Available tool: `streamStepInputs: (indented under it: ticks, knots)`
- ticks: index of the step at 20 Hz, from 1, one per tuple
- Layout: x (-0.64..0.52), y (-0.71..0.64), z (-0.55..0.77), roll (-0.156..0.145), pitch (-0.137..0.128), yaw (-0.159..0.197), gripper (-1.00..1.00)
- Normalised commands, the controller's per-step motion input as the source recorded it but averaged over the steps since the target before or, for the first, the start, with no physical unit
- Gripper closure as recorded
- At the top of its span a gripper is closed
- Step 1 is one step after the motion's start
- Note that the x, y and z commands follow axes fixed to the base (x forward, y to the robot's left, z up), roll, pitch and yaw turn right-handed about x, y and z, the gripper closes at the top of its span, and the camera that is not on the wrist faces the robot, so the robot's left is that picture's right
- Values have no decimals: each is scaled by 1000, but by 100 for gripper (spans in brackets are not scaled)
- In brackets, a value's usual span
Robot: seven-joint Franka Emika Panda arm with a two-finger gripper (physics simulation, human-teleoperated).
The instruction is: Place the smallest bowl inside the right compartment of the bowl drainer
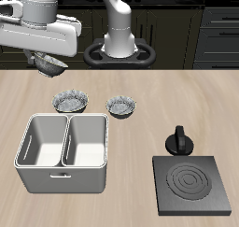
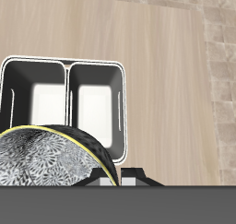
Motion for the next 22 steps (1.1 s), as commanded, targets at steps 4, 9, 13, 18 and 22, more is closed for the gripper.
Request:
streamStepInputs:
  ticks: [4, 9, 13, 18, 22]
  knots:
    - [165, -74, -115, -16, 17, -11, 100]
    - [80, -95, -105, -16, 4, -22, 100]
    - [-29, -62, -139, 3, 11, -54, 100]
    - [-35, 18, -182, 20, 5, 27, 100]
    - [46, -224, -257, -30, 35, -24, 100]
